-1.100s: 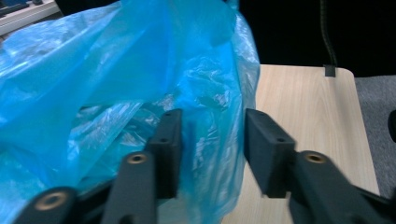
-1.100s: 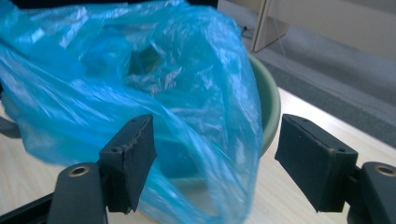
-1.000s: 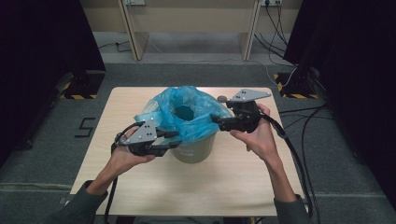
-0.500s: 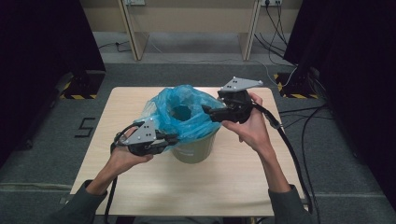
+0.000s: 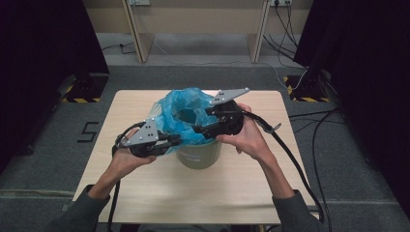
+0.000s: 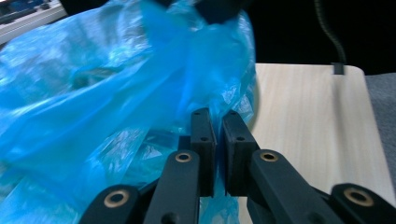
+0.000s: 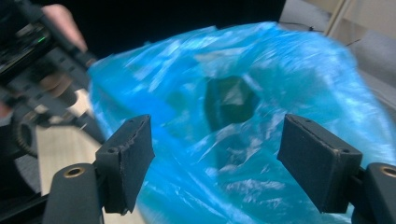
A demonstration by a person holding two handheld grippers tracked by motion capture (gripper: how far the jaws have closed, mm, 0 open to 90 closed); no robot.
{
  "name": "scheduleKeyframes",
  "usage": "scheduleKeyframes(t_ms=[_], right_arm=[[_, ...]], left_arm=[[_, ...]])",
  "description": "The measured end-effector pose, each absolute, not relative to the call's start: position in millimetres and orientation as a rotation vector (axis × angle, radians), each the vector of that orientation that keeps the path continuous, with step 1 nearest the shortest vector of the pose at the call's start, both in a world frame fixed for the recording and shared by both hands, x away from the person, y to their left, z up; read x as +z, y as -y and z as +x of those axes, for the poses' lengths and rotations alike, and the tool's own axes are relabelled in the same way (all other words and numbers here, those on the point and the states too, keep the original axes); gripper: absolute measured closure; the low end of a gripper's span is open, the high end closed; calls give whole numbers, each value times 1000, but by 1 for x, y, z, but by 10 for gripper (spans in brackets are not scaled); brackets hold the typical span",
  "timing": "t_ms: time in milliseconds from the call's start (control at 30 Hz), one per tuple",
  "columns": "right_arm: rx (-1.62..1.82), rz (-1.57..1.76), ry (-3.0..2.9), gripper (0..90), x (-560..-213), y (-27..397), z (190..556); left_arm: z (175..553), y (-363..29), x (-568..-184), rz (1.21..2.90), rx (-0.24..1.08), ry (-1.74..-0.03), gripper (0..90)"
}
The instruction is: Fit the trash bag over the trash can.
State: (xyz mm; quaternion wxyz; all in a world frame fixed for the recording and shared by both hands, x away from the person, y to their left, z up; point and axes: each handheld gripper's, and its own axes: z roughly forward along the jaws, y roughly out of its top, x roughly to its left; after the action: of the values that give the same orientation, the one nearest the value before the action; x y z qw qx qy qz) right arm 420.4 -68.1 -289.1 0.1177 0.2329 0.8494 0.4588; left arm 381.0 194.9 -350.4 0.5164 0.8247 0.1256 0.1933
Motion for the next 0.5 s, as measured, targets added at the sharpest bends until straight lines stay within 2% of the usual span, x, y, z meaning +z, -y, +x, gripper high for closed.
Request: scheduleKeyframes(t_ms=[133,233,267,367,500], right_arm=[[1340,668,-2494,275,-291,72,417],[1318,658,-2511,333,-295,74,416],[1309,650,-2516,400,-297,74,416],[1271,640,-2532,677,-302,75,420],[1330,656,-2494,835,-298,84,427]], left_arm=[[388,-201,-351,1967,465,-345,847],[390,-204,-351,1958,460,-356,847],[391,-204,-352,1955,455,-355,847],[388,-201,-351,1958,450,-333,849],[384,-201,-352,1967,448,-310,860]])
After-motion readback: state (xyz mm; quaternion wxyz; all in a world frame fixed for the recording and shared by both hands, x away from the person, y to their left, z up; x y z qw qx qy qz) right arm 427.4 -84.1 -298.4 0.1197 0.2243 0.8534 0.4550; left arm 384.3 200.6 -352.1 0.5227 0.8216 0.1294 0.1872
